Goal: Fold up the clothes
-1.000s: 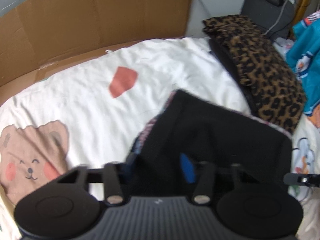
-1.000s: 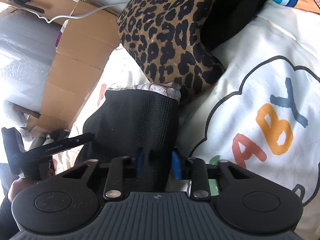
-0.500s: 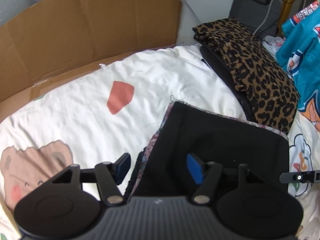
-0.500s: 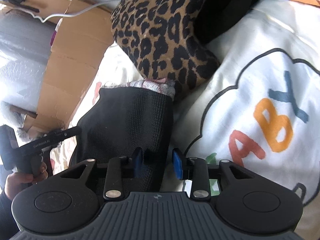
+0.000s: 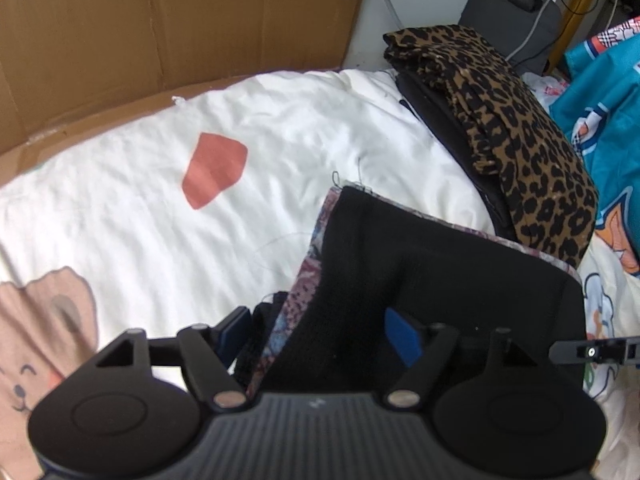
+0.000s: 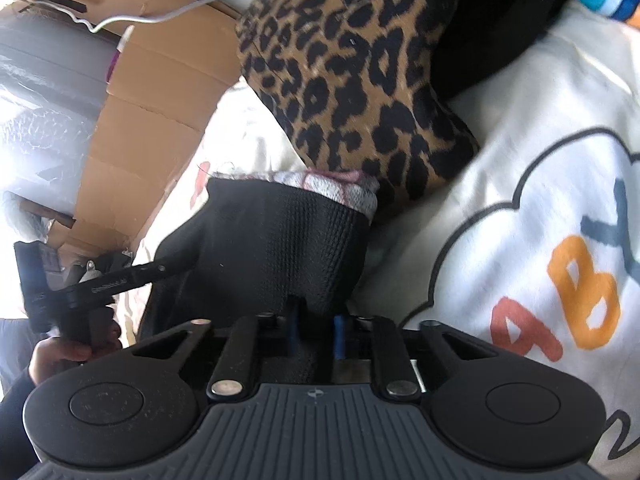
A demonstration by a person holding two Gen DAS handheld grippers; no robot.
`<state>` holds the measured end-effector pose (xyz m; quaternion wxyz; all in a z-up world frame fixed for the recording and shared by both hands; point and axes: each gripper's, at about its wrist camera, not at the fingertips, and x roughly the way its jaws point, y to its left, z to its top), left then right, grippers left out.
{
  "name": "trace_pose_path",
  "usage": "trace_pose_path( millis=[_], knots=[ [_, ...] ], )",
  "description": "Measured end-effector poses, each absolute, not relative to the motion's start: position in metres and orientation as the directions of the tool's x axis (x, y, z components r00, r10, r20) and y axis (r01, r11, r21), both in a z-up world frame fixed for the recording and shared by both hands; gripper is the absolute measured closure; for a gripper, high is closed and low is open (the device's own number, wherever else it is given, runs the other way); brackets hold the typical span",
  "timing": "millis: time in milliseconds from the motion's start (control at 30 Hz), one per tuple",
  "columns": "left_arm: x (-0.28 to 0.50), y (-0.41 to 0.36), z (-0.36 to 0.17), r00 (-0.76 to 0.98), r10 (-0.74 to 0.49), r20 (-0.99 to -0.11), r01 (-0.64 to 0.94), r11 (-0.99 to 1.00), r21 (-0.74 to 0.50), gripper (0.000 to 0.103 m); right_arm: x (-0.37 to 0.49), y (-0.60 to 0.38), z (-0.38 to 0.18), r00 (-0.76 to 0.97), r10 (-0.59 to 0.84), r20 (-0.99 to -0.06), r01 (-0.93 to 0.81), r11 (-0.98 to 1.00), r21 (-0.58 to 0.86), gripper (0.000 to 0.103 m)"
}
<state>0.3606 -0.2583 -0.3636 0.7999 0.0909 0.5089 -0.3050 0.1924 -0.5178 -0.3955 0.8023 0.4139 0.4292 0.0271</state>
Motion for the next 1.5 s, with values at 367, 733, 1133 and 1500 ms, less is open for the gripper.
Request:
trace_pose_path(
  millis=[367,733,1133,1500],
  knots=[
    [0.367,-0.255,-0.377,0.27,-0.424,-0.864,0.596,0.779,-0.197,0.017,0.199,-0.519,-0.411,0.607,0.429,-0.669,0.322,0.636,0.701,0.077],
    [0.36,-0.257,-0.372,0.304,-0.424,-0.853,0.616,0.771,-0.164,0.035,0.203,-0.515,-0.398,0.63,0.412,-0.659,0.279,0.672,0.686,0.093],
    [0.377,-0.25,-0.38,0.211,-0.459,-0.863,0.61,0.752,-0.251,0.018,0.192,-0.516,-0.41,0.612,0.42,-0.67,0.32,0.643,0.695,0.079],
    [0.38,-0.254,-0.381,0.145,-0.478,-0.866,0.662,0.697,-0.274,0.032,0.198,-0.518,-0.418,0.62,0.435,-0.653,0.326,0.615,0.718,0.084]
  ],
)
